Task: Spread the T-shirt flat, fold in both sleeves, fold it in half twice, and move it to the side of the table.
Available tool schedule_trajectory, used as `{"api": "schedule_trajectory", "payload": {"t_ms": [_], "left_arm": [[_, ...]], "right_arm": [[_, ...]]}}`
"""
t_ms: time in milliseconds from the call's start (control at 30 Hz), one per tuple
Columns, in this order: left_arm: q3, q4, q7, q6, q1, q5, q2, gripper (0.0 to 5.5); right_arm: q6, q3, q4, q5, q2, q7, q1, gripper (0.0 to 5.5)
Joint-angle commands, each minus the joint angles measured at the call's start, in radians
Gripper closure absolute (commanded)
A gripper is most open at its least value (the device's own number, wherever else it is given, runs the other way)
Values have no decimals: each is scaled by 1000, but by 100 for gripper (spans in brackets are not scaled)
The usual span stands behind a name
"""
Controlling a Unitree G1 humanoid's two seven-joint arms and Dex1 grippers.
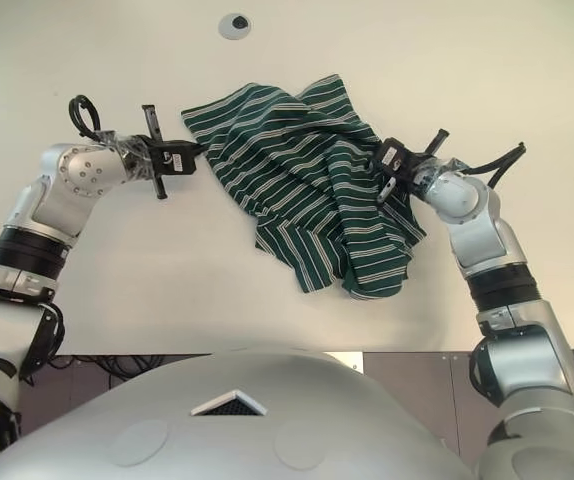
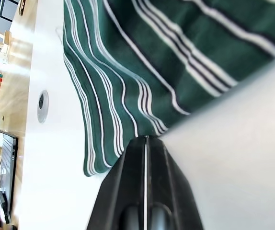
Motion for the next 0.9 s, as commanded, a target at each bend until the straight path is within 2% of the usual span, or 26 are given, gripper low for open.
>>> {"api": "schedule_trajectory", "payload": {"t_ms": [33,100,233,333,433,633,800,900], "left_arm": [[13,103,55,-48,-62,-1,-32,550],[41,80,66,-98,-62,-54,-50,550],[59,-211,-76,-116,76,-282,-53,550],[-28,-496,-208,-30,218,-428,-42,550],[-101,-640,-268,54,303,-446,-32,550],[-174,-633,-231,148,327,-329,-86,550],[-235,-546,-183,195,298,-180,-132,550],[-268,-533,-210,241,301,-129,-122,550]], "right_arm": [[-78,-9,107,-82,-11,-90,-1,549],[-181,-22,100,-118,-6,-172,-13,549],[-310,-112,-35,-44,-2,-203,15,549],[-308,-181,-186,37,-8,-161,60,549],[-232,-233,-318,123,-16,-91,106,549],[-4,-220,-542,163,-121,137,312,549],[62,-161,-556,74,-206,255,434,549],[76,-154,-521,36,-214,271,437,549]]}}
